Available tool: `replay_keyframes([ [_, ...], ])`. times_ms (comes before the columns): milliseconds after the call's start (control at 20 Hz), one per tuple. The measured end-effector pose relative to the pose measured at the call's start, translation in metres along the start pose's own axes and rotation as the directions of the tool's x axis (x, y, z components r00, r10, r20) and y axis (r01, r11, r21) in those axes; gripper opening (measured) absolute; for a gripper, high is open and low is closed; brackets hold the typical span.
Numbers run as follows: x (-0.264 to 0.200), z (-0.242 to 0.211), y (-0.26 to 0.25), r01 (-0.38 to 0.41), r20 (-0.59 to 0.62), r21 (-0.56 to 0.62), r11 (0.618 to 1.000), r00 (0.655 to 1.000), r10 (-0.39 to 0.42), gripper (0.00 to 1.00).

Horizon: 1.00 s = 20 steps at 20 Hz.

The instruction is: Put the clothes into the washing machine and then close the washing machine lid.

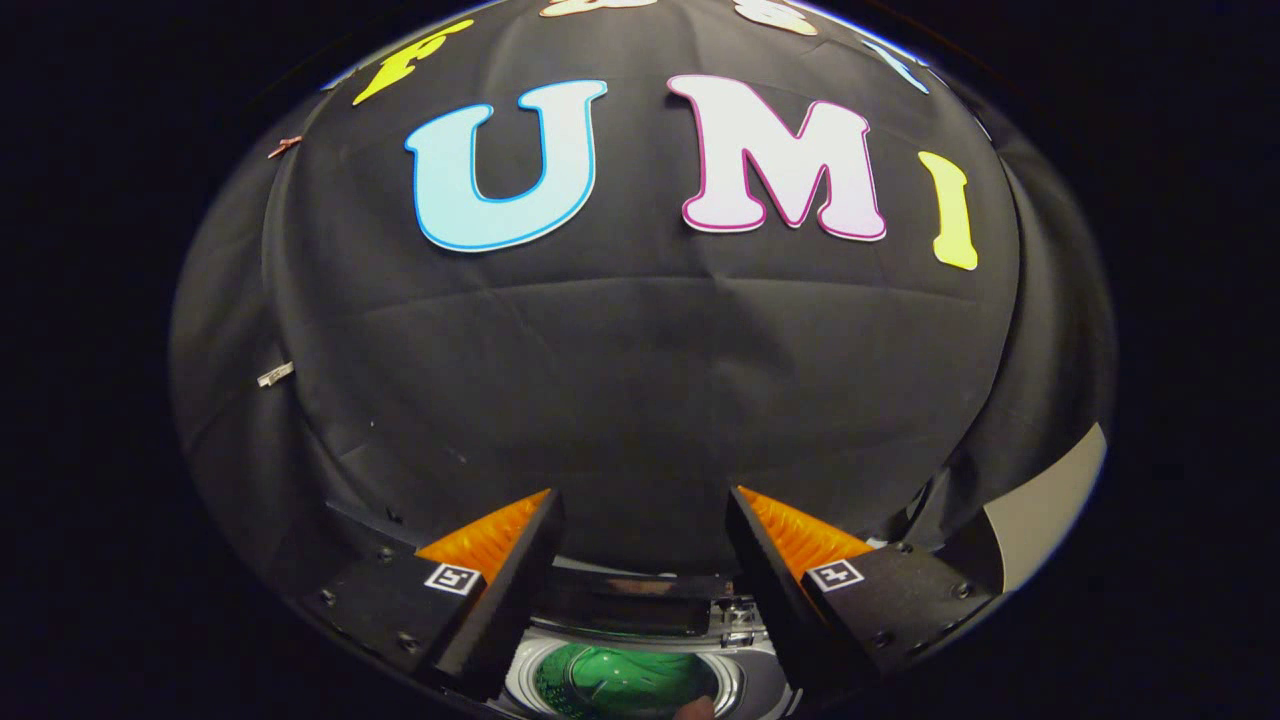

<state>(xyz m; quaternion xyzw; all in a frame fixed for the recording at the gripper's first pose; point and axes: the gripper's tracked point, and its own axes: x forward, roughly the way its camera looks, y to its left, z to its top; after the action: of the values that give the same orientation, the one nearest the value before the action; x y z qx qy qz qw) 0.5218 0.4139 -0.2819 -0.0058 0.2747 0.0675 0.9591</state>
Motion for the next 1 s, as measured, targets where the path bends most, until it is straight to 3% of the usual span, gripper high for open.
replay_keyframes([
  [750, 0.0044, -0.0007, 0.0021, -0.029, 0.007, -0.007, 1.0, 1.0, 0.029, 1.0],
  [1000, 0.0004, -0.0069, 0.0036, -0.054, -0.07, -0.024, 0.998, 0.996, 0.052, 1.0],
])
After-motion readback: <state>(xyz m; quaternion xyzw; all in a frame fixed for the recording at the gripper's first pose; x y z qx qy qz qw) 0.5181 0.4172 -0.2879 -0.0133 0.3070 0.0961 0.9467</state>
